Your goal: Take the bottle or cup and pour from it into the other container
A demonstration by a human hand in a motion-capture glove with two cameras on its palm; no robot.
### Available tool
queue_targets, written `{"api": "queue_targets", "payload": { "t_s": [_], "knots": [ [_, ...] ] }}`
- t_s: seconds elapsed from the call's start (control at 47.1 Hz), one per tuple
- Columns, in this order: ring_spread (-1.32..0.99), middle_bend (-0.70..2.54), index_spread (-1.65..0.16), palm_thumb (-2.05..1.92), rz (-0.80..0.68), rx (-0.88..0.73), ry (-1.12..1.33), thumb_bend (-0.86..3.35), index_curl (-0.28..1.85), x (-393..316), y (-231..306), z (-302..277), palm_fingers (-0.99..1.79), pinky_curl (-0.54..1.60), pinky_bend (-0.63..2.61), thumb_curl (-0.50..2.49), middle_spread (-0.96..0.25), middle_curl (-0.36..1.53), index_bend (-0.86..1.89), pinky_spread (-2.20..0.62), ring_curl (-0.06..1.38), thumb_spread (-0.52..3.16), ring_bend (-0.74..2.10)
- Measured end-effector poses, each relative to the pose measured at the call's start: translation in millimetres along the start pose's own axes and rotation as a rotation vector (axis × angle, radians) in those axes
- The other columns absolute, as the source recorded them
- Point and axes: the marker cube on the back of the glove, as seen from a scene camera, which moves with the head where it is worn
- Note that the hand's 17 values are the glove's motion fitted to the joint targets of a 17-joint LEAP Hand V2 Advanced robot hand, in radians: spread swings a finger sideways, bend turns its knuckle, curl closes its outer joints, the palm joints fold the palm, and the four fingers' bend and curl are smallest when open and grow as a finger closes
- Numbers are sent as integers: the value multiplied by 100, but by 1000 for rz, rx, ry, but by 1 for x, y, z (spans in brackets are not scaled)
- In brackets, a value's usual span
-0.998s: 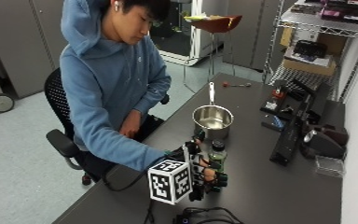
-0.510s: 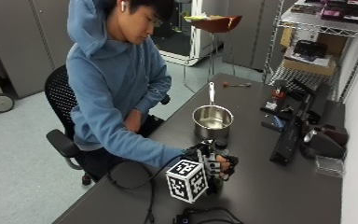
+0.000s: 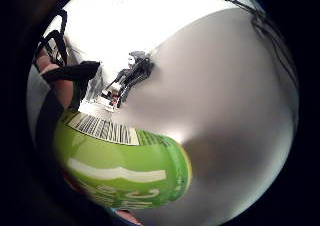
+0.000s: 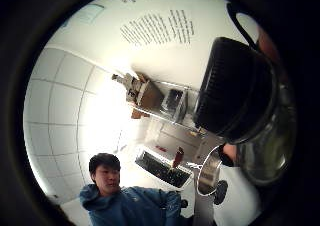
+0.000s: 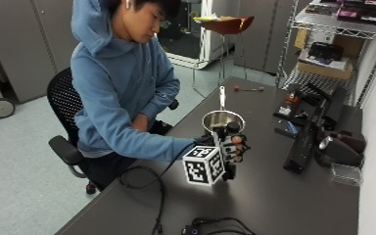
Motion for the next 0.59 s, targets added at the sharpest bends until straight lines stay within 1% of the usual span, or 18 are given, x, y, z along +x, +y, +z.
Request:
{"api": "queue_targets", "payload": {
  "t_s": [0.149, 0.276, 0.404, 0.531, 0.595],
  "knots": [
    [-16, 46, -11, 111, -65, -132, 108, -3, 31, -35, -4, 15, 117, 33, 55, 64, -5, 50, 14, -23, 44, 12, 67],
    [-17, 46, -11, 110, -152, -263, 331, -3, 33, -61, -14, 31, 118, 35, 53, 66, -6, 51, 14, -24, 46, 8, 66],
    [-17, 46, -11, 109, -179, -417, 482, -4, 34, -91, -16, 57, 119, 36, 52, 67, -6, 52, 15, -25, 46, 6, 66],
    [-17, 46, -11, 109, -185, -688, 745, -4, 35, -106, -7, 78, 120, 37, 52, 68, -7, 53, 14, -25, 47, 4, 66],
    [-17, 45, -12, 109, -189, -775, 888, -4, 36, -110, -7, 87, 120, 38, 51, 69, -7, 53, 14, -25, 48, 3, 66]
  ]
}}
